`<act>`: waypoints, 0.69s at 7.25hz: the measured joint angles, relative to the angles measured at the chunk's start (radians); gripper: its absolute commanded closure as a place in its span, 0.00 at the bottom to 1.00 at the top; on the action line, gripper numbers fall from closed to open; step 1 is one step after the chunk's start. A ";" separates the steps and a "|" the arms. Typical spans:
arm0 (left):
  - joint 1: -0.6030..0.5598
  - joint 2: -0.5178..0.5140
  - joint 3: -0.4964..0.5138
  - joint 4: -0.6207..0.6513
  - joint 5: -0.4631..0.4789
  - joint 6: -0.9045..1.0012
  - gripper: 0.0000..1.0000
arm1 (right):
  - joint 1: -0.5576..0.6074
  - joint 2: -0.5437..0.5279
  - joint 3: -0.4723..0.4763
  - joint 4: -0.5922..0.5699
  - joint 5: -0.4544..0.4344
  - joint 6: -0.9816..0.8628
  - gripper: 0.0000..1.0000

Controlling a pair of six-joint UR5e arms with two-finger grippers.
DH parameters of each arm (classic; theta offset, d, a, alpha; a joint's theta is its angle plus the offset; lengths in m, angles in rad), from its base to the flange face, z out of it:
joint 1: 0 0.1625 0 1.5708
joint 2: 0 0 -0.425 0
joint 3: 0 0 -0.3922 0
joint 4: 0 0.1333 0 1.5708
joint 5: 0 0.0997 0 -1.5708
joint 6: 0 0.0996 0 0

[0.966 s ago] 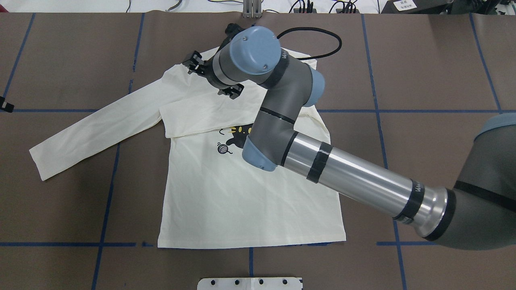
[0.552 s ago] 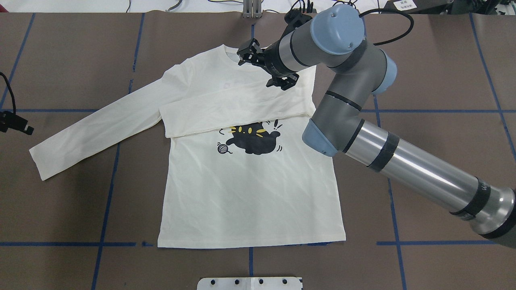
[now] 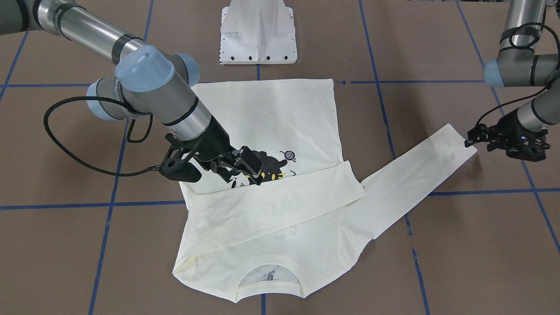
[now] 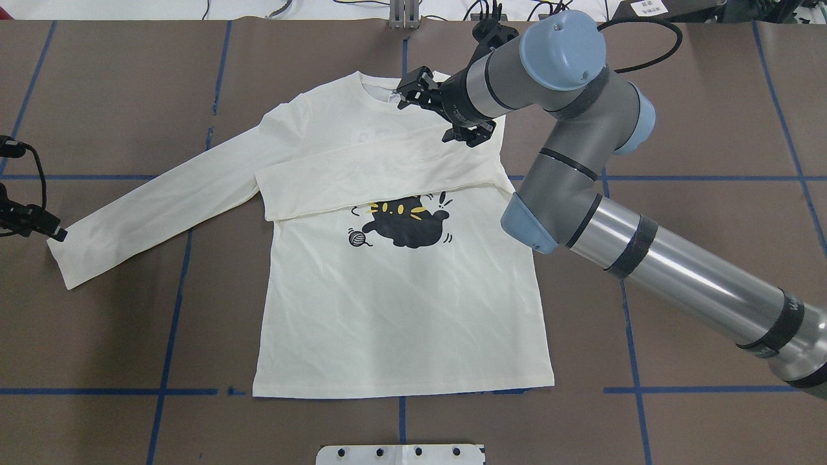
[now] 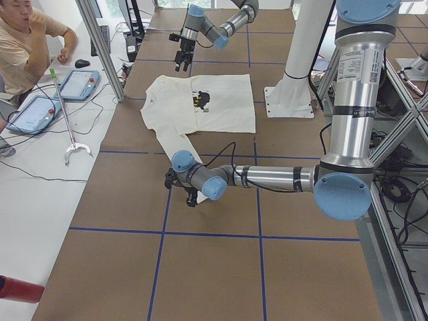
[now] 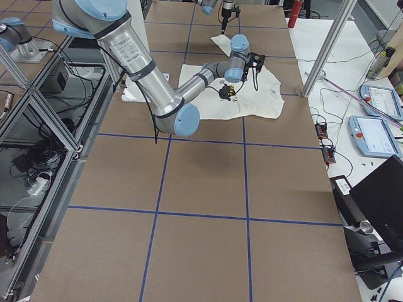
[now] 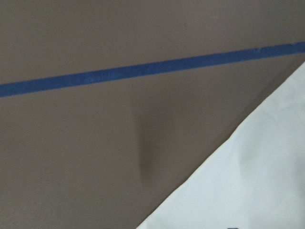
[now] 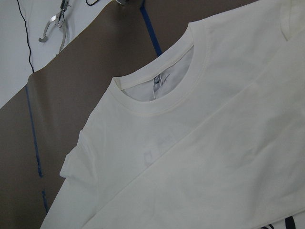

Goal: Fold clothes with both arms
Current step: 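Release the sleeve near the collar while the left gripper grasps the other cuff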

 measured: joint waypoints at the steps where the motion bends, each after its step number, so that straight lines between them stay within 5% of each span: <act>1: 0.003 -0.002 0.012 -0.013 0.001 0.000 0.33 | -0.001 -0.002 0.000 0.000 -0.001 -0.001 0.01; 3: 0.015 -0.008 0.038 -0.030 0.001 -0.001 0.42 | -0.002 -0.004 0.001 0.000 -0.004 -0.001 0.01; 5: 0.019 -0.009 0.045 -0.033 0.001 -0.002 1.00 | -0.005 -0.005 0.002 0.001 -0.005 -0.001 0.01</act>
